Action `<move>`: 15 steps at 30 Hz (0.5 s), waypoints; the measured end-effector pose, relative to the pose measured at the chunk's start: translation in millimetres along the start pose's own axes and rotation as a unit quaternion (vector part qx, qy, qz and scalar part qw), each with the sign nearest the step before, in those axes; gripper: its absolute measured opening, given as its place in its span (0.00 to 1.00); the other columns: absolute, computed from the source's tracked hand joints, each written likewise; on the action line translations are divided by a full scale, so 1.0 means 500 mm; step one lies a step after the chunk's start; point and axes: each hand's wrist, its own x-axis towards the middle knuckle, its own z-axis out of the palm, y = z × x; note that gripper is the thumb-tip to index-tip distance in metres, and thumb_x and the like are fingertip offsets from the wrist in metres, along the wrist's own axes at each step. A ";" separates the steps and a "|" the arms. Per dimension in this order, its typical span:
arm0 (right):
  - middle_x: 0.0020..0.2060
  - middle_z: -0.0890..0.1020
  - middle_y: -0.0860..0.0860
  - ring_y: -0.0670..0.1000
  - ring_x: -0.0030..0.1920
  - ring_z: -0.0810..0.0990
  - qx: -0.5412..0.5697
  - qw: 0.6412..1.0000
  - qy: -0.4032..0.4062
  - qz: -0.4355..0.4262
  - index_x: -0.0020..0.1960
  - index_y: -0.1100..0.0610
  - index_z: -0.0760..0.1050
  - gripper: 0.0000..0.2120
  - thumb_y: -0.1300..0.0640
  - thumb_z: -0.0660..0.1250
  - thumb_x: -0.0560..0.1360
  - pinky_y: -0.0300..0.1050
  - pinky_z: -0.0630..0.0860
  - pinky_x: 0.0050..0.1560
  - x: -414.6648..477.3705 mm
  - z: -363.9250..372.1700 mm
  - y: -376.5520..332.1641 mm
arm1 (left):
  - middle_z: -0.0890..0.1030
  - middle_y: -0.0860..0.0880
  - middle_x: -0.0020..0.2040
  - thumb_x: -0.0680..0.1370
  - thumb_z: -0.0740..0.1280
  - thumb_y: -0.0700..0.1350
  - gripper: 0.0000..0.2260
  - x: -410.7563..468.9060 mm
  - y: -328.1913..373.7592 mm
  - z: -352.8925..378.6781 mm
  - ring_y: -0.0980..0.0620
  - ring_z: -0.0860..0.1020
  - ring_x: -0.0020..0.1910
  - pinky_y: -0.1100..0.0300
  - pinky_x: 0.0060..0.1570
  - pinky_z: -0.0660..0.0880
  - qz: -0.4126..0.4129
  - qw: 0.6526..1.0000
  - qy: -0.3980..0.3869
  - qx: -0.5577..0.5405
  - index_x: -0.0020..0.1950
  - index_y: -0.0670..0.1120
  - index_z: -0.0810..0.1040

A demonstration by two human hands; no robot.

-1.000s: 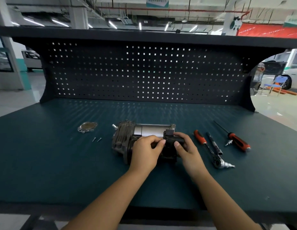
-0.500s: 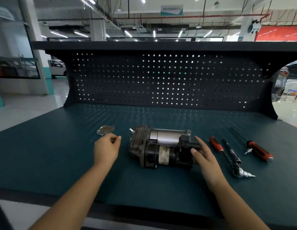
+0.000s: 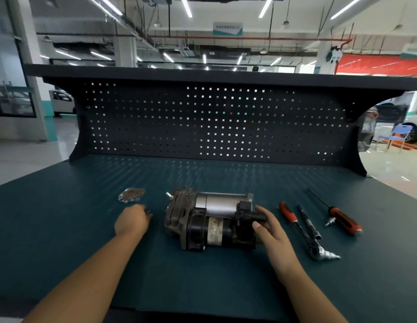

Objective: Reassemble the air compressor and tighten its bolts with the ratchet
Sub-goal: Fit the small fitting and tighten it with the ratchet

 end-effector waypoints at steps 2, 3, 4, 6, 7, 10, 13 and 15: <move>0.48 0.84 0.40 0.37 0.50 0.80 -0.001 1.000 0.000 -0.002 0.59 0.44 0.74 0.17 0.64 0.62 0.79 0.26 0.72 0.46 0.001 0.001 -0.003 | 0.81 0.46 0.52 0.79 0.63 0.51 0.11 0.006 0.003 0.006 0.46 0.79 0.50 0.58 0.40 0.73 -0.001 1.000 0.009 0.006 0.57 0.48 0.80; 0.48 0.84 0.40 0.38 0.50 0.80 -0.002 1.000 -0.001 -0.001 0.59 0.44 0.74 0.17 0.64 0.62 0.79 0.26 0.73 0.46 0.000 0.002 -0.004 | 0.81 0.46 0.52 0.79 0.63 0.51 0.11 0.007 0.005 0.009 0.46 0.79 0.50 0.58 0.40 0.73 -0.002 1.000 0.017 0.006 0.56 0.48 0.80; 0.49 0.84 0.41 0.38 0.50 0.80 -0.003 1.000 -0.003 0.000 0.60 0.44 0.74 0.17 0.64 0.62 0.79 0.27 0.73 0.47 -0.001 0.002 -0.005 | 0.81 0.46 0.52 0.79 0.63 0.50 0.11 0.008 0.008 0.014 0.46 0.79 0.50 0.57 0.40 0.73 -0.003 1.000 0.025 0.004 0.56 0.48 0.81; 0.50 0.84 0.42 0.39 0.52 0.80 -0.003 1.000 -0.005 0.003 0.60 0.44 0.74 0.17 0.64 0.62 0.79 0.29 0.73 0.49 -0.002 0.001 -0.005 | 0.81 0.44 0.52 0.79 0.63 0.49 0.10 0.008 0.012 0.022 0.44 0.79 0.50 0.57 0.40 0.73 -0.003 0.999 0.037 0.006 0.55 0.48 0.81; 0.50 0.83 0.43 0.40 0.53 0.80 -0.002 1.000 -0.005 0.005 0.61 0.44 0.73 0.17 0.63 0.62 0.79 0.30 0.73 0.49 -0.003 0.000 -0.005 | 0.81 0.44 0.52 0.79 0.63 0.48 0.10 0.009 0.014 0.025 0.44 0.79 0.50 0.57 0.41 0.74 0.000 0.999 0.039 0.008 0.55 0.48 0.81; 0.51 0.83 0.43 0.40 0.54 0.80 -0.003 1.000 -0.009 0.008 0.61 0.45 0.73 0.16 0.63 0.61 0.79 0.31 0.74 0.50 -0.004 -0.001 -0.008 | 0.81 0.44 0.53 0.78 0.65 0.48 0.09 0.009 0.019 0.024 0.43 0.78 0.52 0.55 0.45 0.75 0.014 0.999 0.043 -0.020 0.55 0.48 0.82; 0.51 0.83 0.43 0.40 0.54 0.80 -0.009 1.000 -0.009 0.010 0.62 0.45 0.73 0.16 0.62 0.62 0.79 0.31 0.74 0.51 -0.007 -0.004 -0.007 | 0.82 0.43 0.54 0.76 0.68 0.45 0.08 -0.007 0.026 0.016 0.41 0.78 0.53 0.54 0.48 0.75 0.028 0.994 0.042 -0.098 0.53 0.46 0.83; 0.50 0.83 0.44 0.40 0.53 0.80 -0.006 1.000 -0.004 0.007 0.62 0.46 0.73 0.16 0.63 0.62 0.79 0.31 0.74 0.50 -0.006 -0.009 -0.006 | 0.82 0.43 0.51 0.76 0.68 0.43 0.07 -0.035 0.029 0.009 0.42 0.79 0.51 0.55 0.47 0.75 0.044 0.991 0.038 -0.119 0.51 0.46 0.83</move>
